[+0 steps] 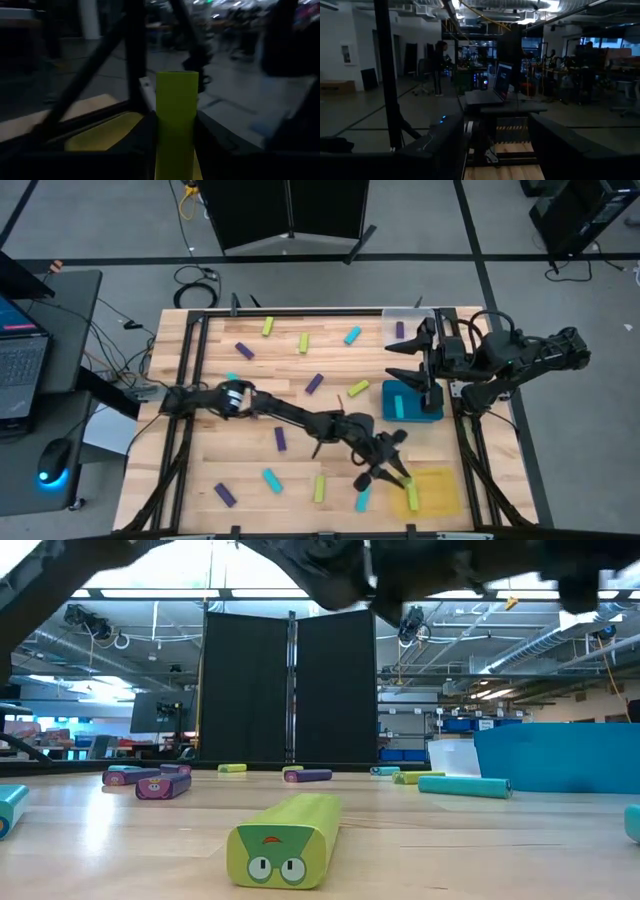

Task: Sort blocks
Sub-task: Put the light green block into the yellow bin

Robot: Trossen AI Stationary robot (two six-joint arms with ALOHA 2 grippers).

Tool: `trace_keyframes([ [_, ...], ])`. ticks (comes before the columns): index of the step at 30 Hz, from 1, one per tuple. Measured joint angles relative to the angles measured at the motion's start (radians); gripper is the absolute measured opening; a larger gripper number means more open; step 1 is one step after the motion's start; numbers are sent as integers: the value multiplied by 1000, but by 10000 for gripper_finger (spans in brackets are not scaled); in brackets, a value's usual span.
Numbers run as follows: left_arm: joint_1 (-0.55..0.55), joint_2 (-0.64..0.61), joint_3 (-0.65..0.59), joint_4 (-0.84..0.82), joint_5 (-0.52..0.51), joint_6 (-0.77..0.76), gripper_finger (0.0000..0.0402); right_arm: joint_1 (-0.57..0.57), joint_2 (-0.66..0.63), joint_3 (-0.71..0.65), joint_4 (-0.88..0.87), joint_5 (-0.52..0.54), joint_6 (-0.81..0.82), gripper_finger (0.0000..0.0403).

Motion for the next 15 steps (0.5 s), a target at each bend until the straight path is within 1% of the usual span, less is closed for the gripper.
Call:
trace_keyframes([
  [3,0,78,98,-1,80,-88,102,0,0,0,-10,0,0,230],
  [6,0,149,182,-5,128,-182,102,0,0,0,-21,0,10,230],
  [9,0,195,240,-9,147,-262,108,0,0,0,-32,0,16,230],
  [11,0,199,244,-12,149,-276,135,0,0,0,-34,0,16,230],
  [13,0,198,241,-11,129,-266,172,0,0,0,-36,0,16,230],
  [15,4,197,242,-19,130,-263,209,0,0,0,-36,0,16,230],
])
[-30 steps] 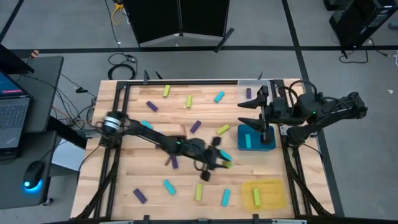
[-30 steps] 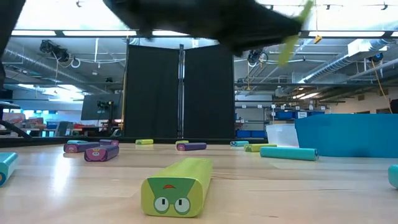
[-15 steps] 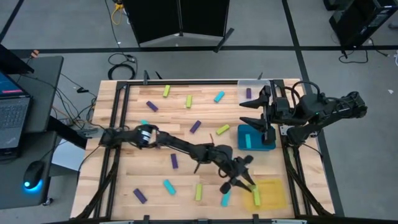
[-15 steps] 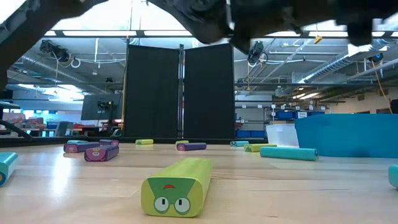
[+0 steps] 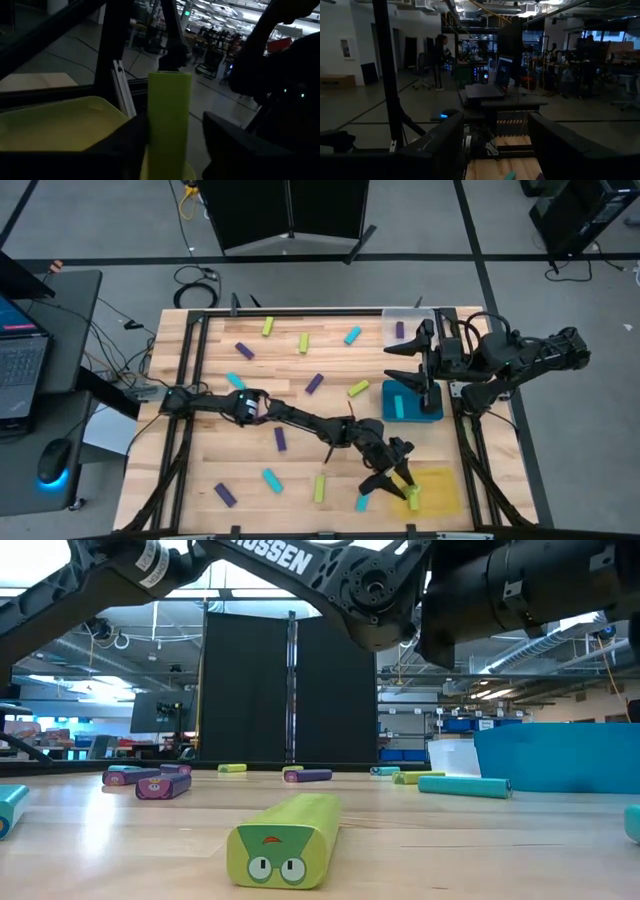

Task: Sort blocks
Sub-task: Put the light green block into the yellow bin, then put the light blue block into the blue bin

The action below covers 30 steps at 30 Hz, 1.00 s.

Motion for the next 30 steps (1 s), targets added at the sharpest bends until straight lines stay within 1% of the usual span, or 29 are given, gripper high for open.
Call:
trace_keyframes([
  [2,10,0,12,-13,34,10,238,0,0,0,0,0,0,230],
  [4,23,-4,25,-25,40,15,254,0,0,0,0,0,0,230],
  [6,32,-6,30,-26,23,13,256,0,0,0,0,0,2,230],
  [8,40,-7,30,-33,8,13,245,0,0,0,-5,0,10,230],
  [11,46,-17,30,-66,-9,20,212,0,0,0,-20,0,26,230],
  [13,49,-44,29,-134,-24,57,184,0,0,0,-34,0,28,230],
  [17,48,-121,30,-371,-134,248,121,0,0,0,-50,15,29,230],
  [19,44,-152,30,-461,-180,328,90,0,0,0,-60,24,28,230],
  [23,34,-214,29,-589,-197,408,37,0,1,0,-69,26,28,230],
  [25,31,-244,6,-601,-196,435,16,0,0,0,-74,33,30,230],
  [27,32,-281,-50,-586,-204,442,7,0,1,0,-96,73,39,230],
  [28,32,-305,-91,-571,-232,440,6,0,1,0,-113,92,47,230],
  [30,30,-369,-194,-513,-321,438,7,0,5,0,-156,128,69,230],
])
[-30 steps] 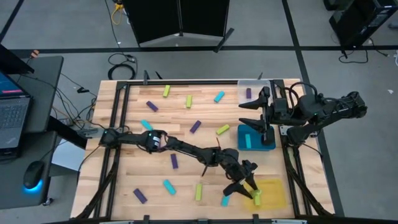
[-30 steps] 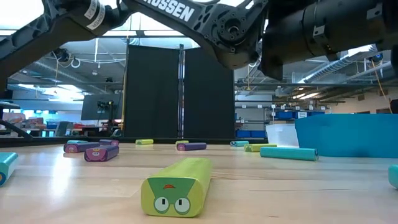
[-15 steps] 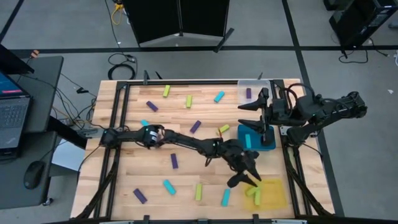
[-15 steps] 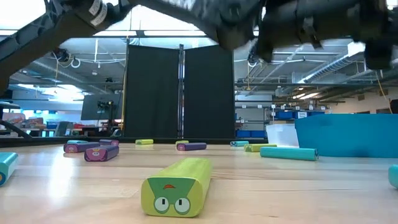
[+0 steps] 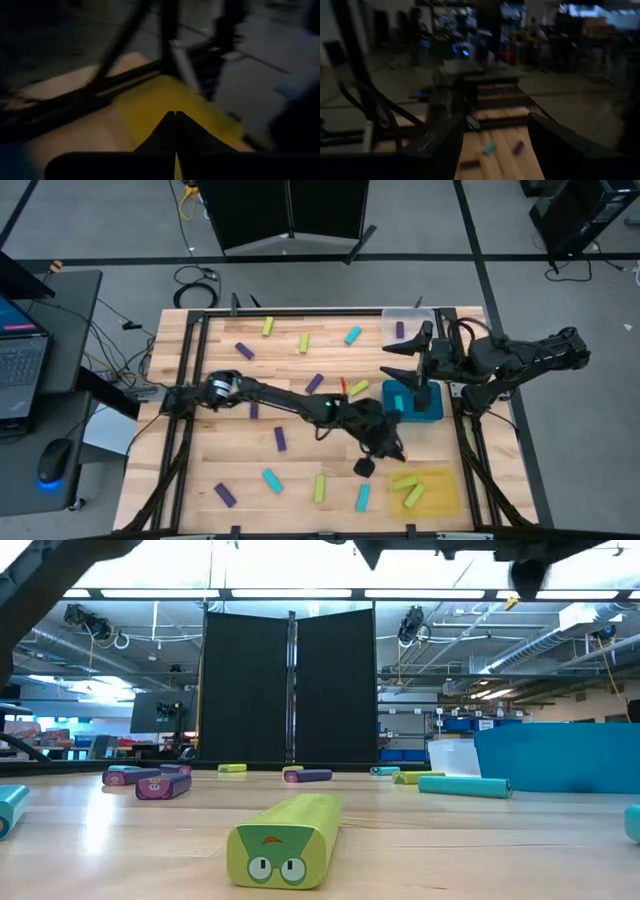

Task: Sort blocks
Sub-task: Put the light blue block into the blue bin

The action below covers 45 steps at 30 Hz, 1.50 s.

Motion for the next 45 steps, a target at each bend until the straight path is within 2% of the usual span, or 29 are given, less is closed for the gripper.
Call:
trace_keyframes([
  [4,8,-194,-293,214,-91,-5,7,0,16,0,-52,41,34,228],
  [8,21,-405,-654,451,-187,-53,7,-8,51,0,-93,106,59,229],
  [12,23,-635,-969,650,-367,-69,7,-43,123,0,-138,127,107,226],
  [14,21,-740,-1103,698,-453,-84,8,-65,175,0,-162,124,134,223],
  [17,21,-877,-1262,704,-565,-112,8,-94,262,0,-207,58,201,221],
  [21,21,-1045,-1427,719,-682,-163,8,-115,393,0,-281,-102,313,221],
  [26,21,-1203,-1577,710,-737,-191,8,-114,564,0,-400,-245,419,222],
  [32,21,-1309,-1660,711,-763,-191,8,-88,698,0,-511,-262,570,232],
  [45,21,-1331,-1677,676,-773,-180,8,-41,841,0,-453,-293,661,294],
])
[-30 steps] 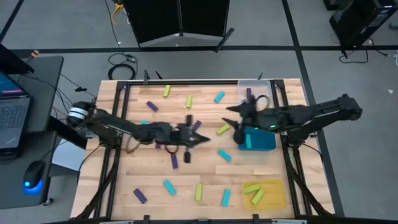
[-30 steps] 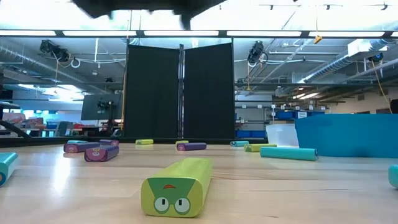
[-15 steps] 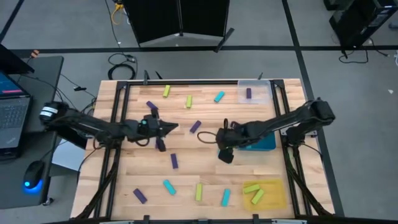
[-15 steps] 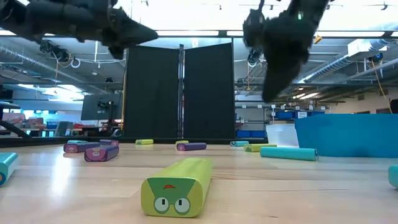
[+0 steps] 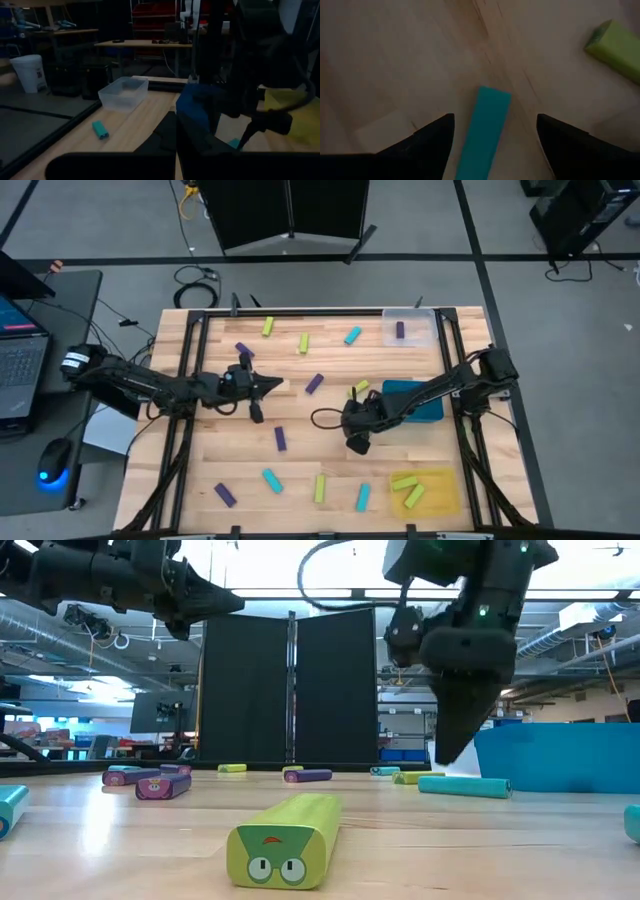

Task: Sort blocks
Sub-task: Put the light blue block into the blue bin

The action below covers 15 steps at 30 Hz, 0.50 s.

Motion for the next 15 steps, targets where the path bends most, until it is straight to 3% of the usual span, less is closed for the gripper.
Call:
trace_keyframes([
  [10,0,0,0,-1,-6,16,8,1,107,6,6,4,7,281],
  [15,0,0,0,-3,-6,20,8,2,105,4,18,-4,5,230],
])
